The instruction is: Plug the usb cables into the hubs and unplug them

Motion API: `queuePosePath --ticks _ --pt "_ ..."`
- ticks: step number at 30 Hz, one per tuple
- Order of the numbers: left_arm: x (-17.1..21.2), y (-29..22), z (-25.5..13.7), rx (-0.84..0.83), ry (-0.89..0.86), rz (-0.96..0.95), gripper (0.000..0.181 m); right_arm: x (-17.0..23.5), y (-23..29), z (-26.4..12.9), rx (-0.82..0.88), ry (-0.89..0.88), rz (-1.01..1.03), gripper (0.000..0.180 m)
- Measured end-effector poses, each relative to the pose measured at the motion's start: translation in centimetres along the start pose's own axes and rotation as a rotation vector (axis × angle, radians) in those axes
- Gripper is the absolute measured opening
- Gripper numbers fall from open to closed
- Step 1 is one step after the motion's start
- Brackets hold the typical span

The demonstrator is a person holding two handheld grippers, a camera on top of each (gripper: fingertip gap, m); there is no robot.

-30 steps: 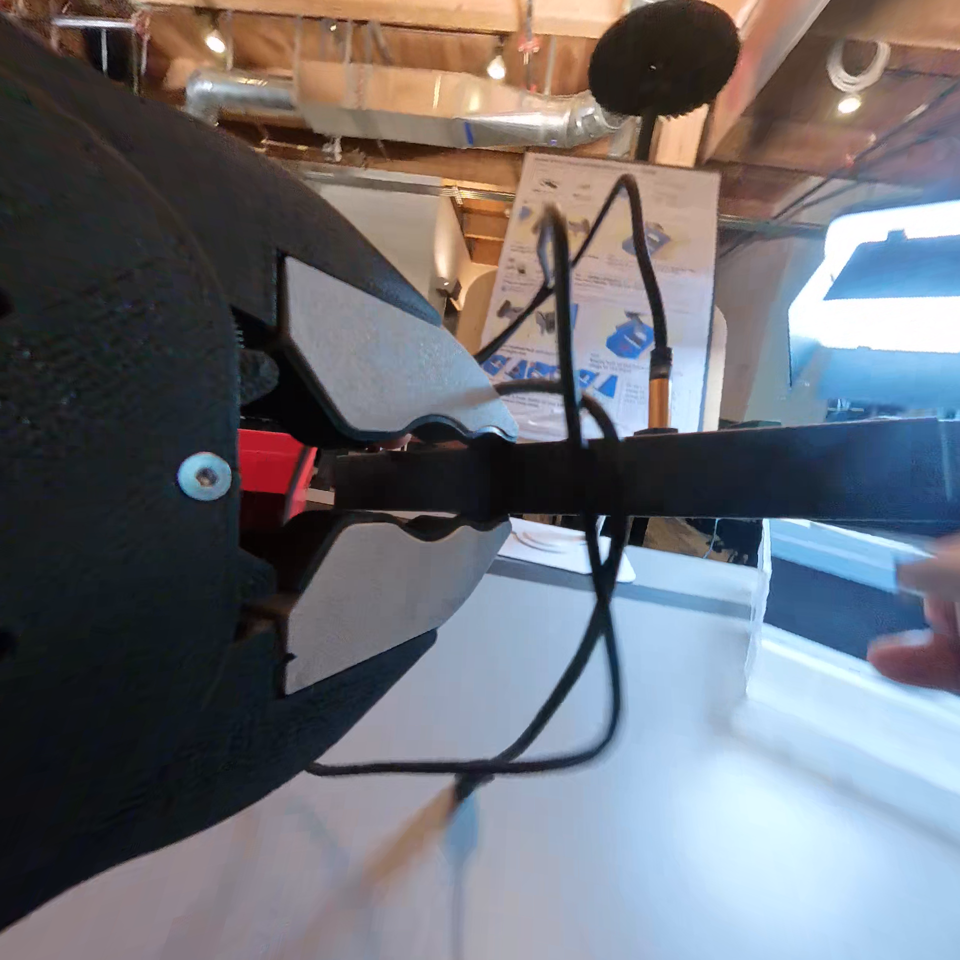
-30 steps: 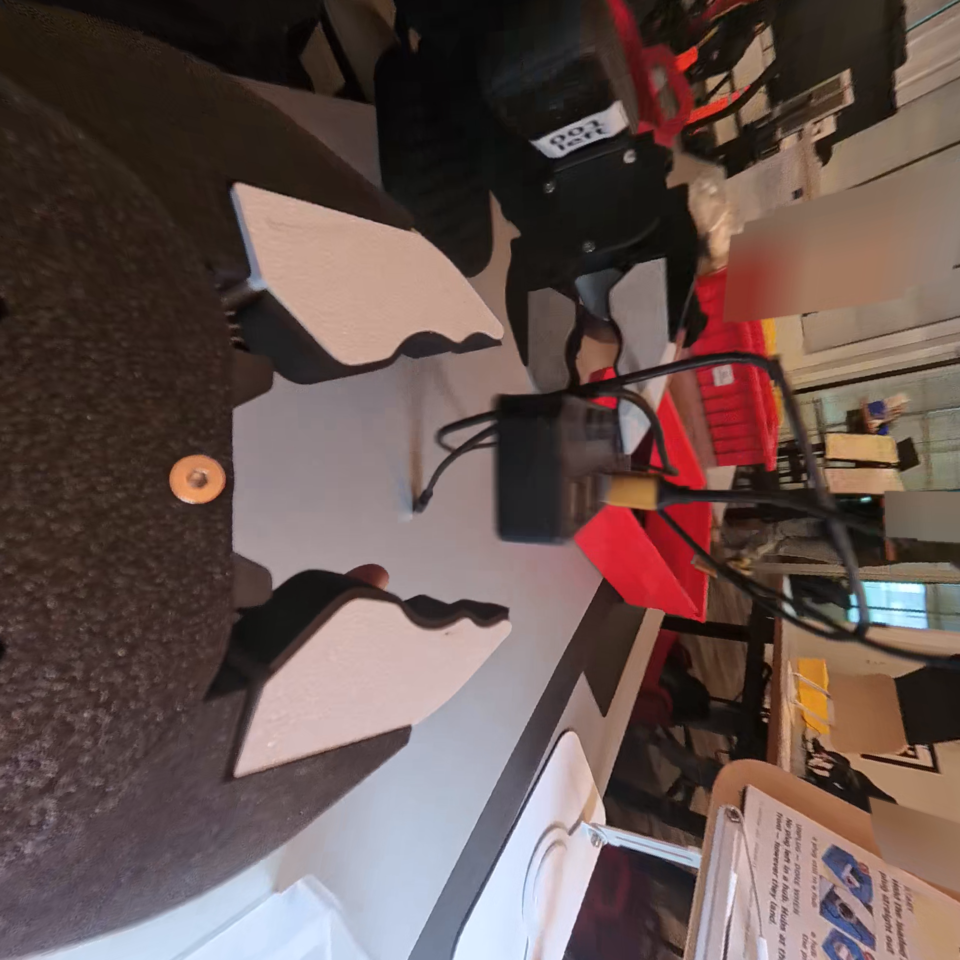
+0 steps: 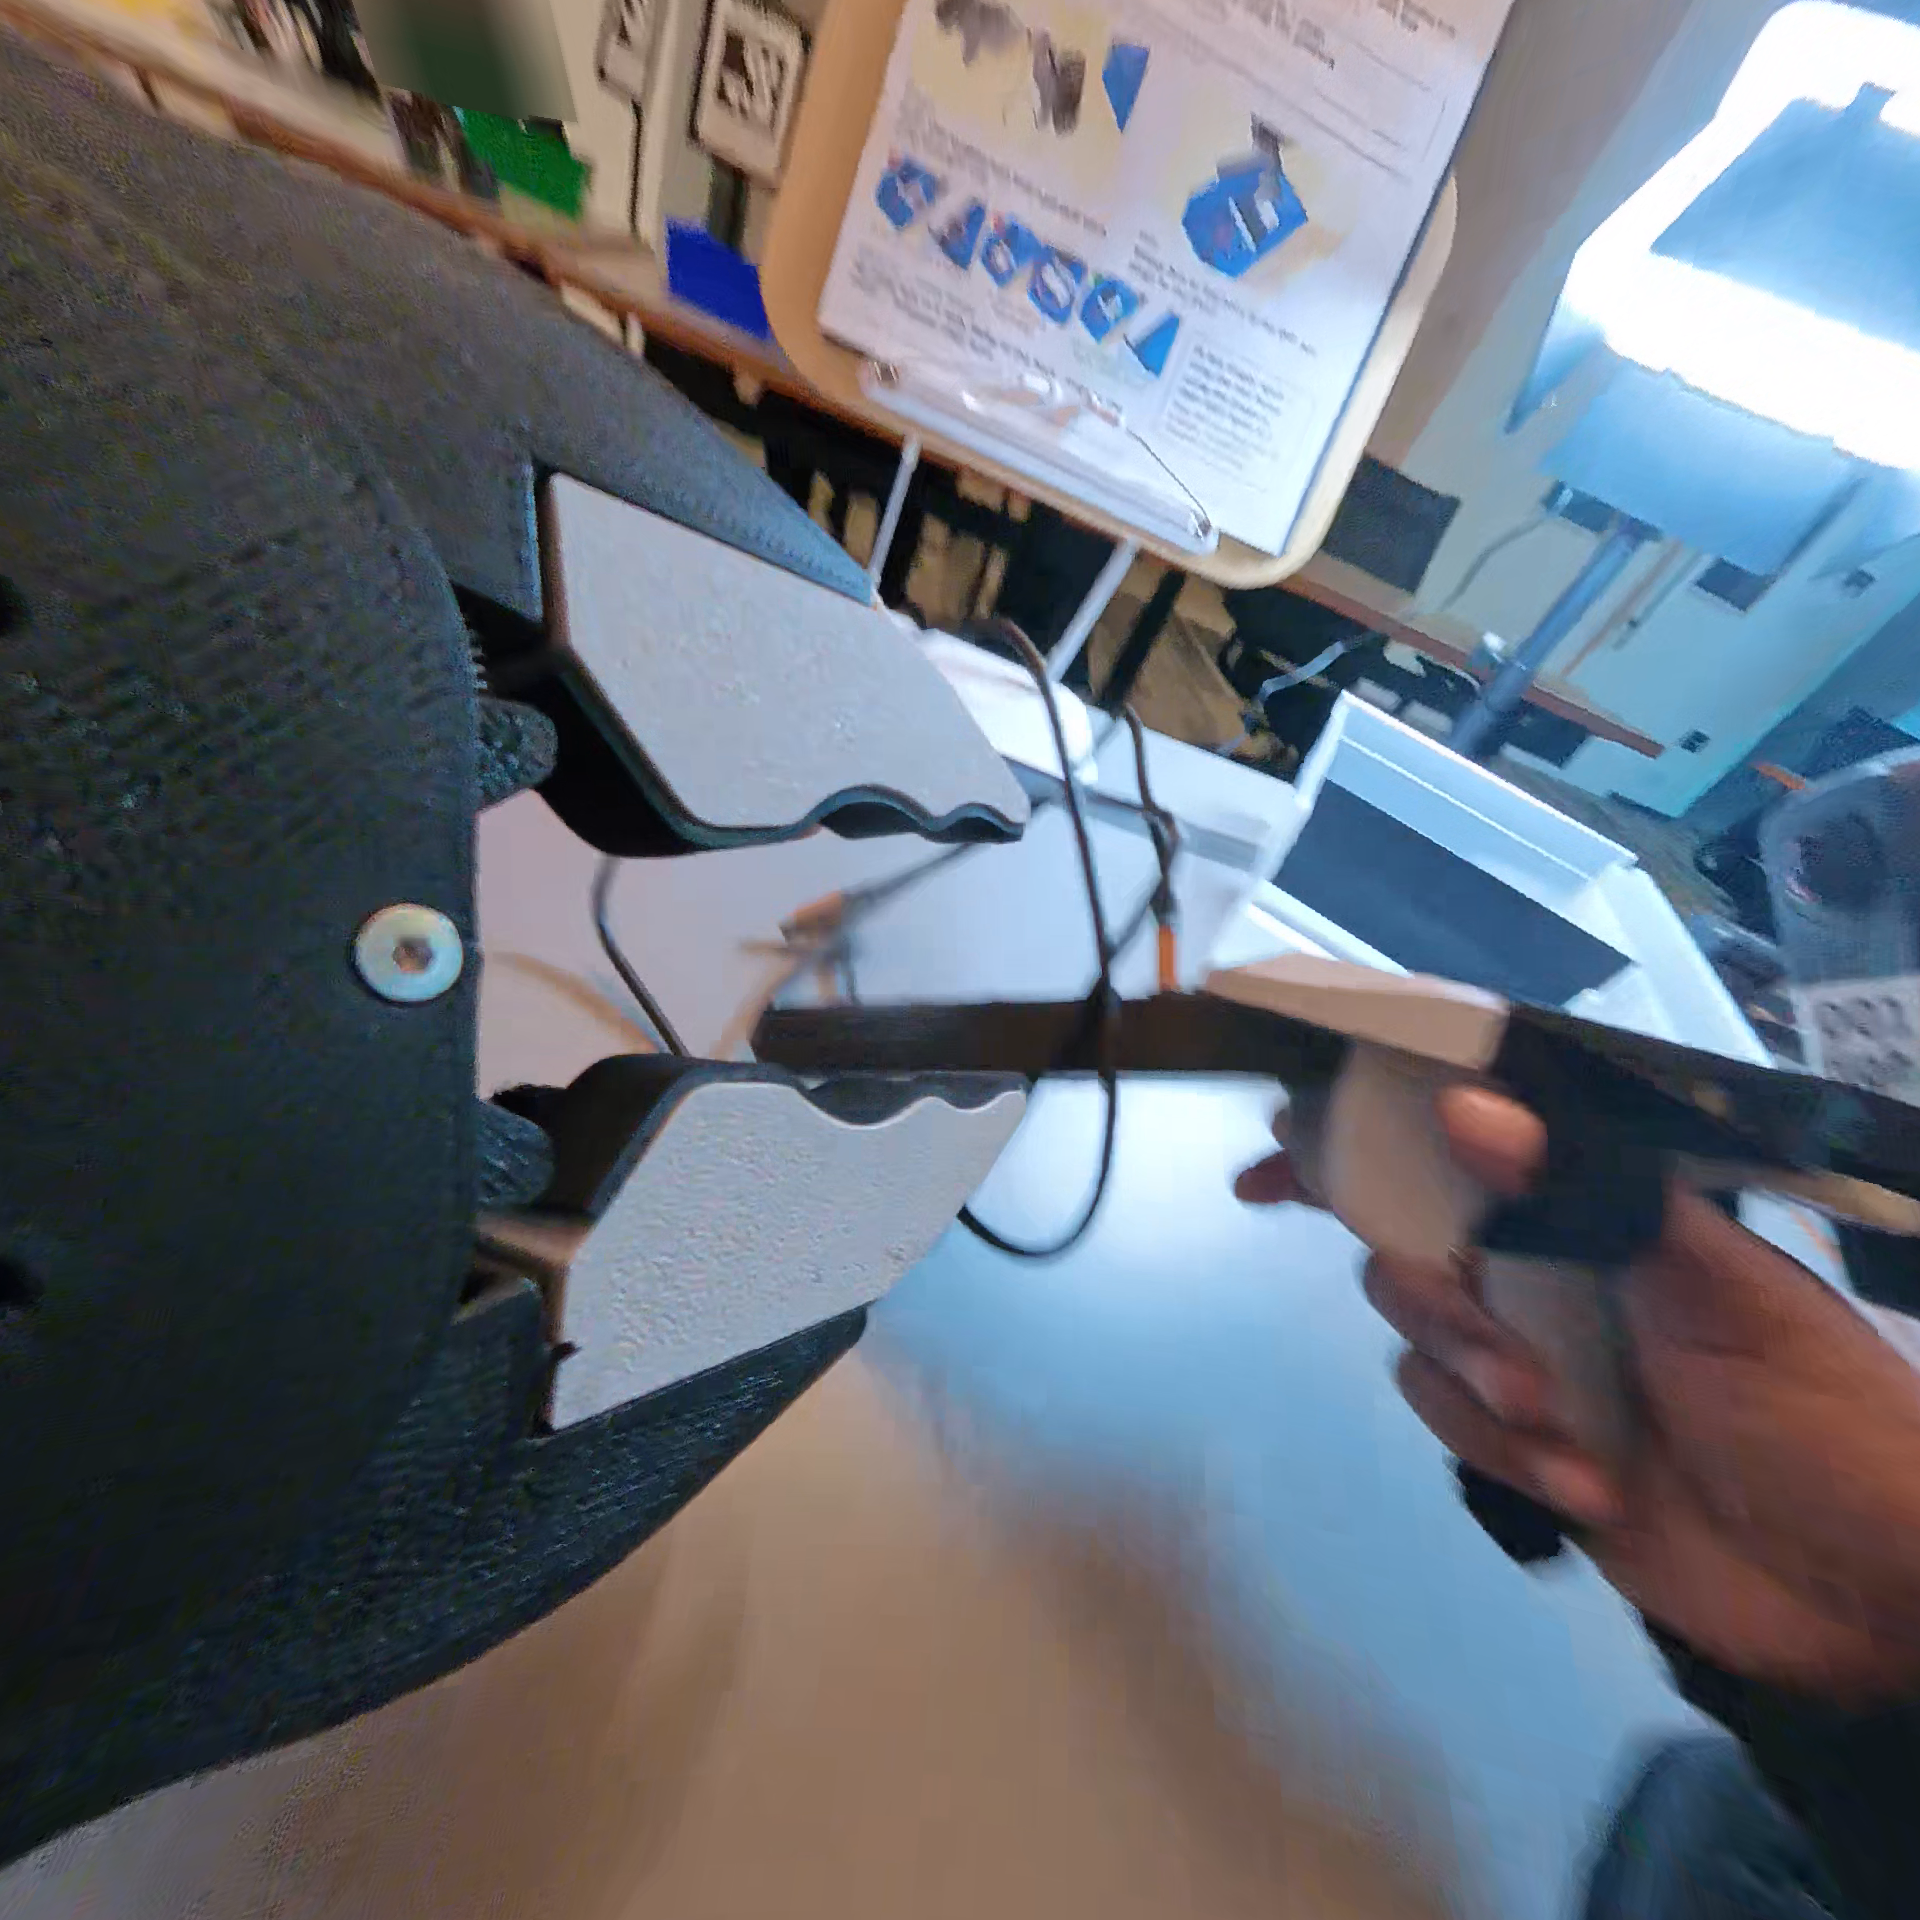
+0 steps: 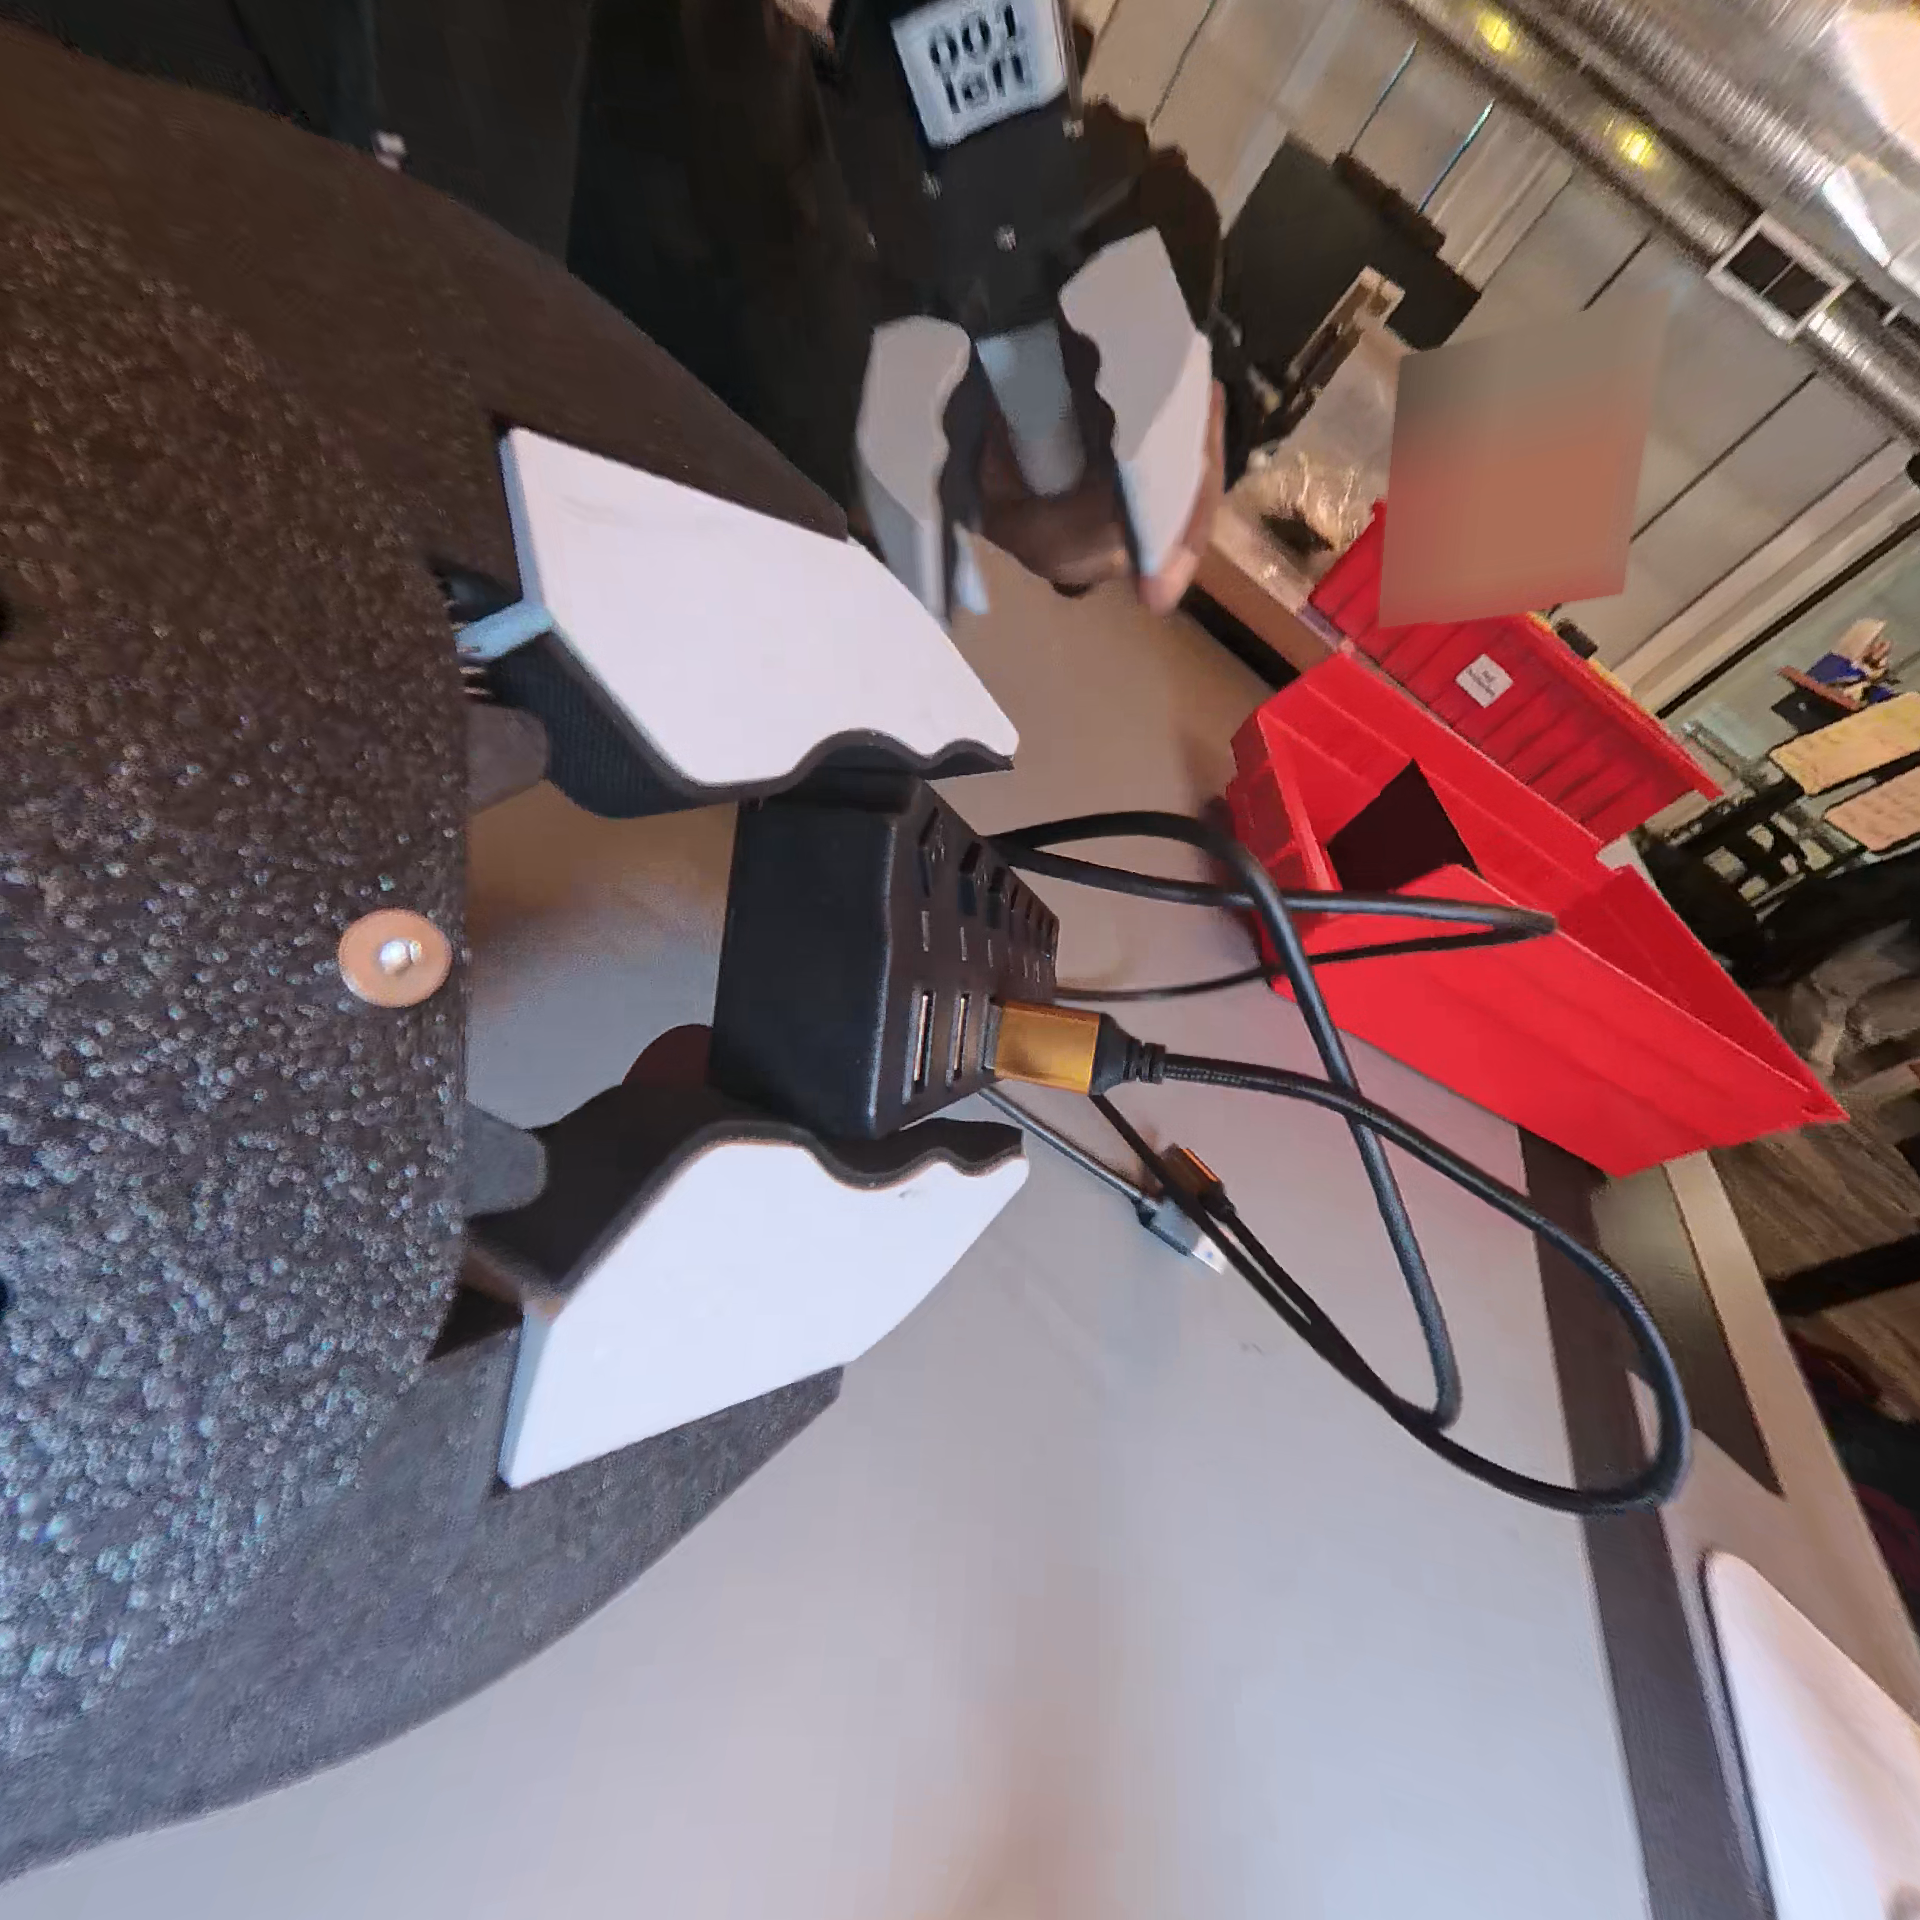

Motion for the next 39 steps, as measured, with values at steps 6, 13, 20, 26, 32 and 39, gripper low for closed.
queuePosePath --ticks 6,13,20,26,32,39 --pt "-3.0 -2.2 2.7 -0.099 0.028 -0.077 0.058 -1.0 1.5 0.7 0.041 -0.048 0.003 0.064" --pt "0.3 -2.3 5.3 -0.151 0.159 0.072 0.03 -0.5 3.1 0.6 -0.019 -0.037 -0.012 0.064" --pt "0.3 1.4 2.1 0.148 -0.066 -0.243 0.023 -2.1 6.3 -2.4 -0.338 -0.133 -0.382 0.064" --pt "2.1 3.4 0.1 0.52 -0.411 -0.669 0.023 -0.6 6.9 -2.5 -0.241 -0.085 -0.649 0.064" --pt "2.1 2.7 1.1 0.713 -0.582 -0.842 0.024 1.4 8.9 1.7 -0.028 -0.017 -0.808 0.033" --pt "2.9 4.5 0.7 0.338 -0.34 -0.806 0.04 0.3 7.0 1.2 0.368 -0.06 -0.819 0.025"
Point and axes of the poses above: each gripper's, where its closed fingertips meet, z out along the fingers, x out of its underside, y = z × x across the jaws, the point moved 8 cm from there along -z, back along the fingers, and after that the axes turned 4 degrees about y, right-handed, at the moved point
